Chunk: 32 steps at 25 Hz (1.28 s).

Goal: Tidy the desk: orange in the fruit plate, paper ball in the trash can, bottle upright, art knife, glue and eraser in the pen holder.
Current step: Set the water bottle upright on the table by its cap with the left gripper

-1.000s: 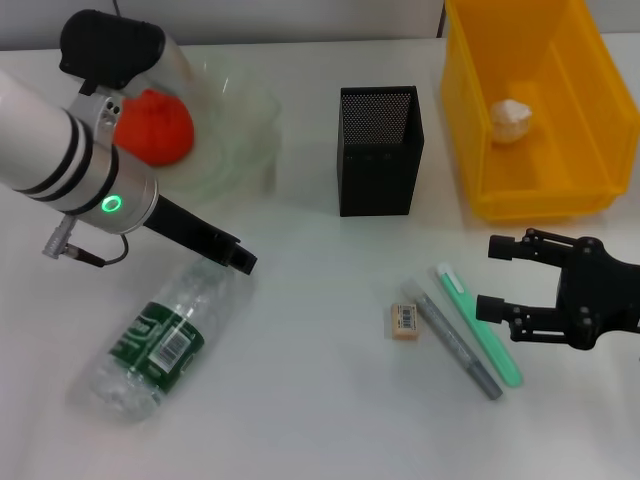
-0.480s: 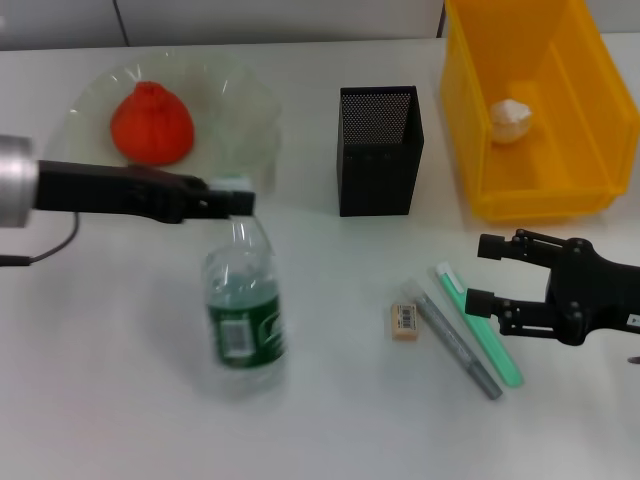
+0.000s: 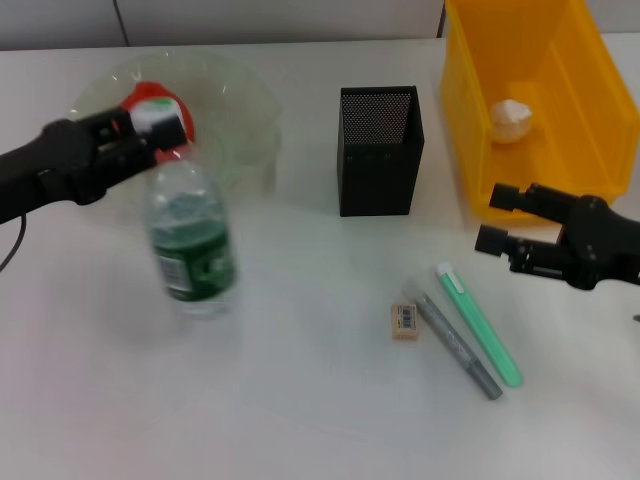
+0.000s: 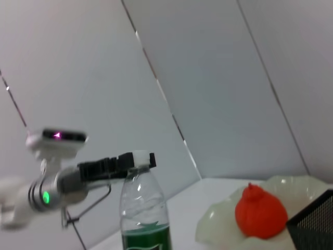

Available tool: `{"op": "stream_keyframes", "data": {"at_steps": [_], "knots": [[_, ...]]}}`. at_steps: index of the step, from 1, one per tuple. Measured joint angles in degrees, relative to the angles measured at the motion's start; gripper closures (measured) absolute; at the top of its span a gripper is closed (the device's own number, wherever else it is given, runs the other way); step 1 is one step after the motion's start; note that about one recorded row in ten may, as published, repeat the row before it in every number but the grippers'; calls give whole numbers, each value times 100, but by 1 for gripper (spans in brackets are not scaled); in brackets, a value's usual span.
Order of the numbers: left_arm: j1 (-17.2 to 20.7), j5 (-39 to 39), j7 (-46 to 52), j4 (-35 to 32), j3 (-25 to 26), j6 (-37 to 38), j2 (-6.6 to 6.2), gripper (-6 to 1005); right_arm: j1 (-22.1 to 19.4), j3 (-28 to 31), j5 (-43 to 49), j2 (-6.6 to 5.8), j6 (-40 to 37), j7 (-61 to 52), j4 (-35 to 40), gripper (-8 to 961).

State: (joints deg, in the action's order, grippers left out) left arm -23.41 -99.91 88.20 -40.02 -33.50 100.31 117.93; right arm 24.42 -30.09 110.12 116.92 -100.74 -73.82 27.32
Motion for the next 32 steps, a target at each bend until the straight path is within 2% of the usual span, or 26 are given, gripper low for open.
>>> {"op": "stream_keyframes", "data": {"at_steps": [1, 2, 4, 6, 7, 16, 21, 30, 32], "knots": [[60, 275, -639, 458, 190, -58, 25, 527, 19, 60, 0, 1, -13, -25, 1, 133], [60, 275, -639, 458, 190, -58, 25, 526, 39, 103, 0, 5, -18, -46, 1, 133], [102, 411, -1216, 909, 392, -115, 35, 524, 82, 185, 0, 10, -22, -84, -1, 134], [161, 503, -2139, 1535, 746, -143, 45, 521, 116, 285, 0, 12, -20, -96, -7, 134], [161, 503, -2139, 1535, 746, -143, 45, 520, 139, 342, -2, 11, -18, -97, -7, 134], [327, 528, -4508, 2873, 1451, -216, 74, 509, 200, 408, -293, 9, 19, -97, -17, 134], [331, 529, -5262, 3266, 1581, -309, 83, 504, 232, 408, -298, 6, 24, -61, -16, 134], [309, 533, -5651, 3606, 1955, -419, 91, 493, 271, 412, -330, 33, 38, 31, -16, 133], [297, 533, -5653, 3611, 1962, -418, 91, 452, 272, 416, -359, 38, 37, 45, -15, 133]]}}
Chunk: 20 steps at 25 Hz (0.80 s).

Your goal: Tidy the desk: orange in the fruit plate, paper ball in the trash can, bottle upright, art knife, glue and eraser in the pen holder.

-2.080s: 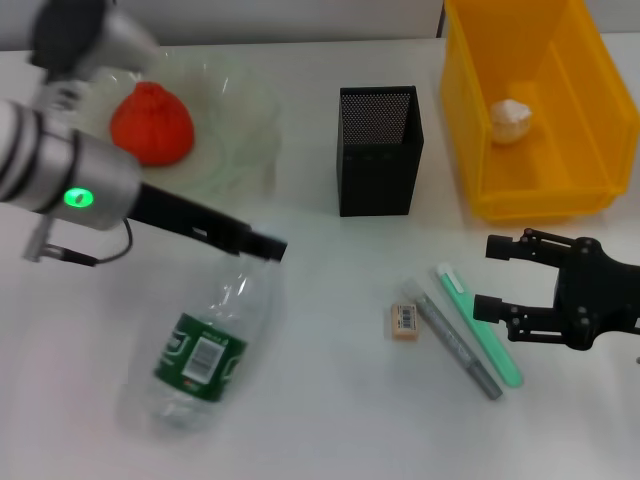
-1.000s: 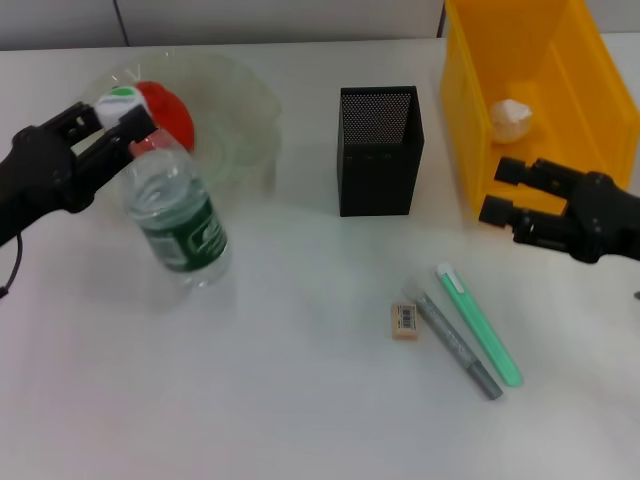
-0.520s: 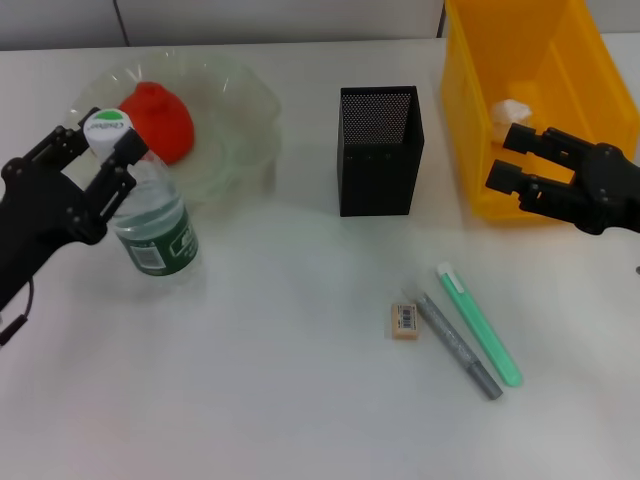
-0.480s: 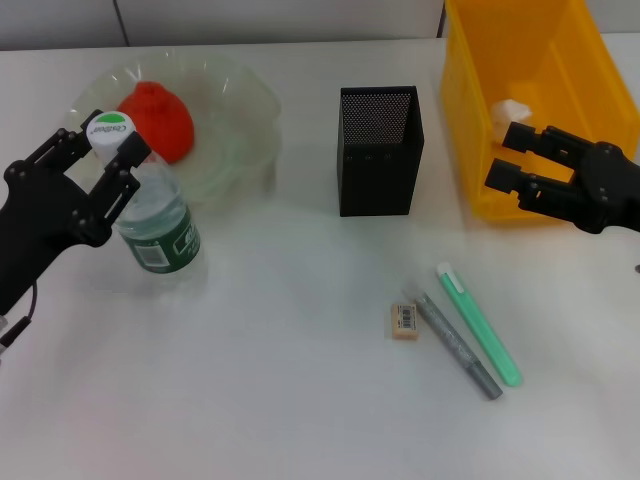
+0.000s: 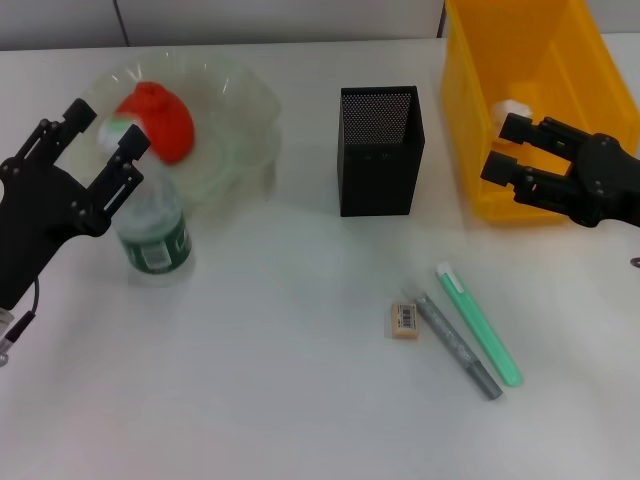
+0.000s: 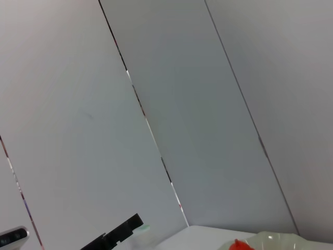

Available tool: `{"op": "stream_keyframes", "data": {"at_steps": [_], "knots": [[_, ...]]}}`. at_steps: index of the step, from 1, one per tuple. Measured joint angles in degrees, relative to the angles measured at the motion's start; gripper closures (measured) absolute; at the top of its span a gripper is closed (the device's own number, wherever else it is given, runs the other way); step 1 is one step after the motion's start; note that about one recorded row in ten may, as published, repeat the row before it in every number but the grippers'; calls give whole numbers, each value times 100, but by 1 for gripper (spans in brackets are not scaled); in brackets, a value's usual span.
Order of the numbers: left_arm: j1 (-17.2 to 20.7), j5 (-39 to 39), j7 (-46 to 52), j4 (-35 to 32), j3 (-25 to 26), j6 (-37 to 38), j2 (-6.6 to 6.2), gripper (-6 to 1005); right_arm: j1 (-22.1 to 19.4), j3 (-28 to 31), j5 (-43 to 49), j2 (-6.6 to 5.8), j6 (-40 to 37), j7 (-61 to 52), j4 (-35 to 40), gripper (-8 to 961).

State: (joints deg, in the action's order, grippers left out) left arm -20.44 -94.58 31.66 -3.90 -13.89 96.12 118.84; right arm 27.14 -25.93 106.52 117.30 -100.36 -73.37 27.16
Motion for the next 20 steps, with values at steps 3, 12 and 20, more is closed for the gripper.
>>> {"op": "stream_keyframes", "data": {"at_steps": [3, 12, 20], "knots": [[16, 0, 7, 15, 153, 126, -1, 389, 5, 1, -15, 6, -1, 10, 0, 133], [570, -87, 1101, -747, 995, 1744, -102, 216, 105, -139, -262, -95, -183, -726, 454, 133], [525, -1143, 2261, -2056, -1159, 1750, -631, 223, 262, -1747, 336, -315, -709, -3752, 3326, 134]]}}
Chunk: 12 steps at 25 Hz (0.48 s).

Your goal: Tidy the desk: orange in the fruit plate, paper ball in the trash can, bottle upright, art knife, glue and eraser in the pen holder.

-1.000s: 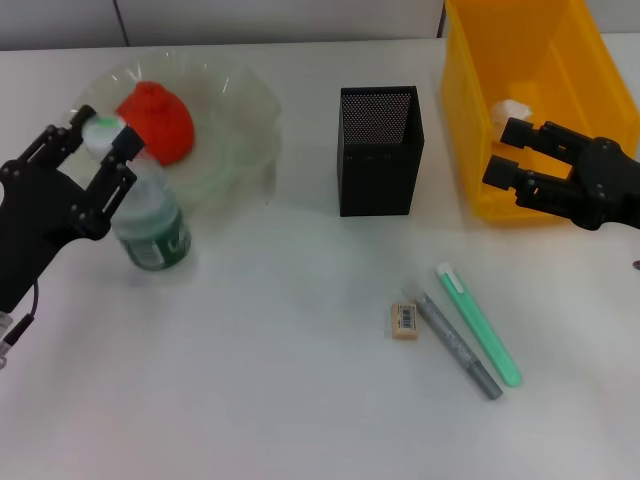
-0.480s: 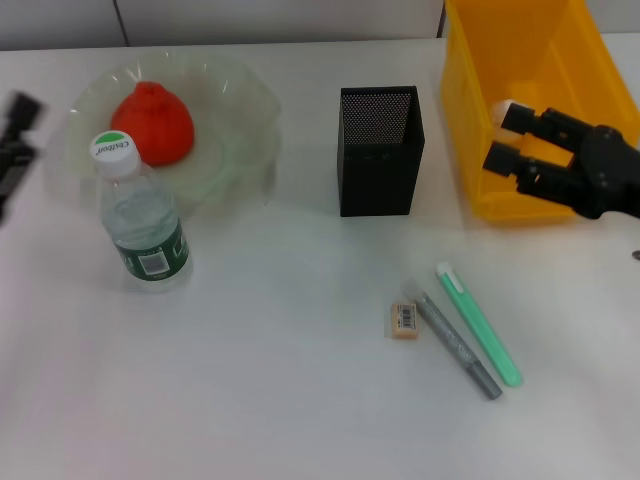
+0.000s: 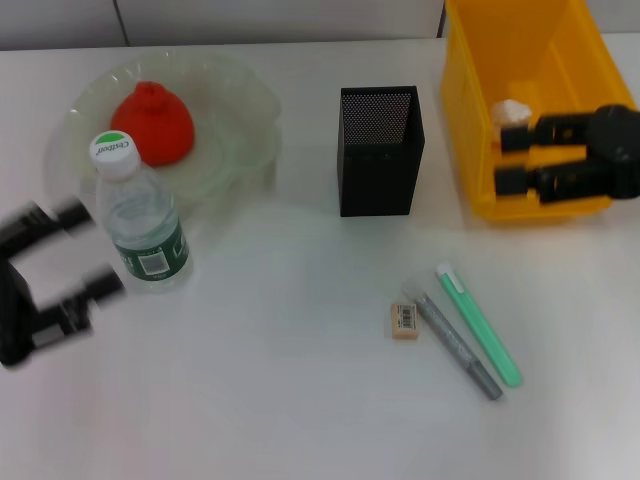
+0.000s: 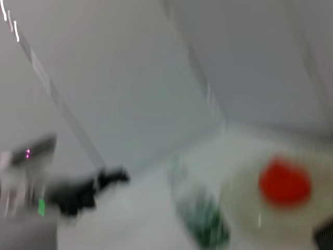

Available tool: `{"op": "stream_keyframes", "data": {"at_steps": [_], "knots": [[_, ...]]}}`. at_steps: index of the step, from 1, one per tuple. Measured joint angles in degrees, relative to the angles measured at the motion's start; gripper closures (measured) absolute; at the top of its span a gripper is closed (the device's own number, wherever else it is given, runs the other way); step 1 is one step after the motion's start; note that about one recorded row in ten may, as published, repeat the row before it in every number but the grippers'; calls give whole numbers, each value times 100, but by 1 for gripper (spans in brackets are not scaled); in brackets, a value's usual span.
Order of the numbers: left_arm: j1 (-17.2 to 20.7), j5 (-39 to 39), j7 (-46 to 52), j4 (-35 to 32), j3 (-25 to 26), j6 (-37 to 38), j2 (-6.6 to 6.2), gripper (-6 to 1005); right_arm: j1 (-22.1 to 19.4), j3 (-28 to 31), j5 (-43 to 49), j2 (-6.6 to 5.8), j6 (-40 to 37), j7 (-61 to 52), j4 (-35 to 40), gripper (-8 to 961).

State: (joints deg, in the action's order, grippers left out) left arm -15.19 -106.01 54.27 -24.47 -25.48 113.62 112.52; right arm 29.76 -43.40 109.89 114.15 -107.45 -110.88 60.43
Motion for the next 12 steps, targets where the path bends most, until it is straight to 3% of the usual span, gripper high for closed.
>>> {"op": "stream_keyframes", "data": {"at_steps": [2, 5, 8, 12], "knots": [[-22, -58, 207, -236, -491, -2, -13, 225, 149, -367, 635, -1, -221, -1020, 954, 134], [-57, -159, 337, -465, -825, -38, 54, 228, 555, -930, 2120, 151, -505, -2185, 2133, 135], [-124, -248, 368, -474, -872, -128, 96, 231, 925, -1697, 3515, 333, -646, -3001, 2576, 135], [-221, -334, 467, -447, -880, -366, 187, 230, 1226, -2739, 4693, 529, -399, -3665, 2404, 135]]}}
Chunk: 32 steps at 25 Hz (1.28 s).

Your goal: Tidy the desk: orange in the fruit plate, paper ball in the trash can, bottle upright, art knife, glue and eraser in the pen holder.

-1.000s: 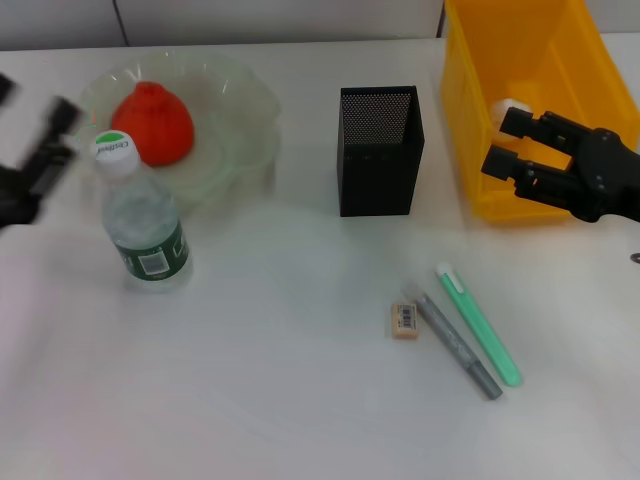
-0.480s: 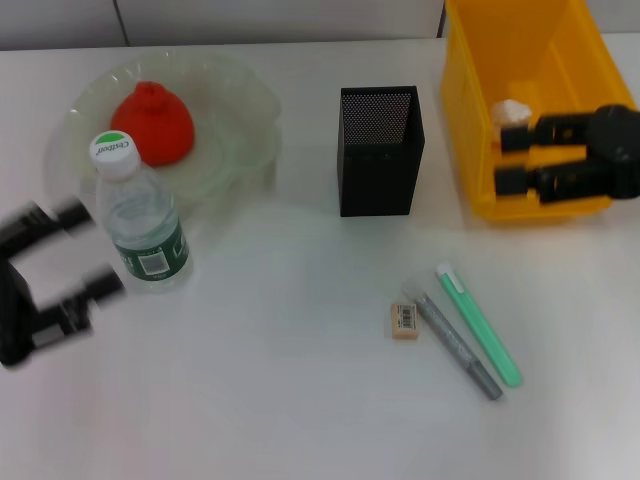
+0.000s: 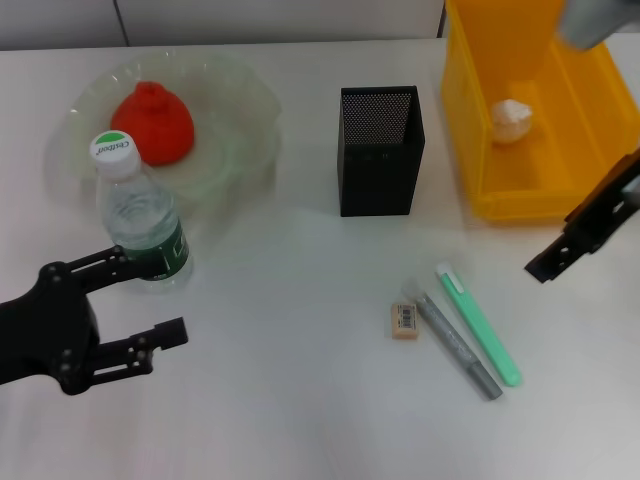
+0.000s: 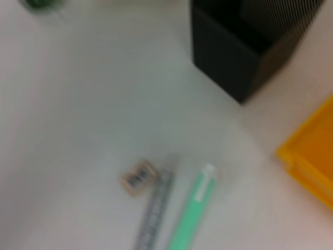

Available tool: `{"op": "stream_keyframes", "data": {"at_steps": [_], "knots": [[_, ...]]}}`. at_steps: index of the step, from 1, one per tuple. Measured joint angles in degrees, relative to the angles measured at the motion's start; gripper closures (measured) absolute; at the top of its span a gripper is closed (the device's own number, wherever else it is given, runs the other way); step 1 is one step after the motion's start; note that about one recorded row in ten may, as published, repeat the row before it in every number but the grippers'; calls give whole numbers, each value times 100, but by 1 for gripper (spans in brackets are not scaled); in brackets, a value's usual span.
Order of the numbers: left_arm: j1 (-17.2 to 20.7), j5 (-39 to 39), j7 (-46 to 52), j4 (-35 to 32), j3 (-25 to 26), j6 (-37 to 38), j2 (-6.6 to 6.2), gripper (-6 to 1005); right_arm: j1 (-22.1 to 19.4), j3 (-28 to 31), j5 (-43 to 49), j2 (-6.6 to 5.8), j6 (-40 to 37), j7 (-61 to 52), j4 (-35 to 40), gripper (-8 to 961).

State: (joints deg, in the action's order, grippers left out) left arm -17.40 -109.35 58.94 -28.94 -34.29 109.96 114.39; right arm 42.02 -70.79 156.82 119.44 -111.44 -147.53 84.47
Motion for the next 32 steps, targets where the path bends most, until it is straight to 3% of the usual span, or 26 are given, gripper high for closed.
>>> {"op": "stream_keyframes", "data": {"at_steps": [4, 10, 17, 32], "knots": [[-35, -42, 44, 21, -2, -166, 55, 230, 8, -1041, 122, 18, 878, -638, -469, 136], [-72, -94, 47, 26, -6, -317, 132, 230, 18, -1908, -128, 30, 2148, -1085, -1283, 136], [-72, -96, 47, 23, -8, -411, 153, 230, 87, -2354, -499, 35, 2885, -1154, -1849, 137], [-79, -95, 47, 20, 10, -592, 163, 230, 191, -2830, -499, 35, 3162, -1208, -2126, 453]]}}
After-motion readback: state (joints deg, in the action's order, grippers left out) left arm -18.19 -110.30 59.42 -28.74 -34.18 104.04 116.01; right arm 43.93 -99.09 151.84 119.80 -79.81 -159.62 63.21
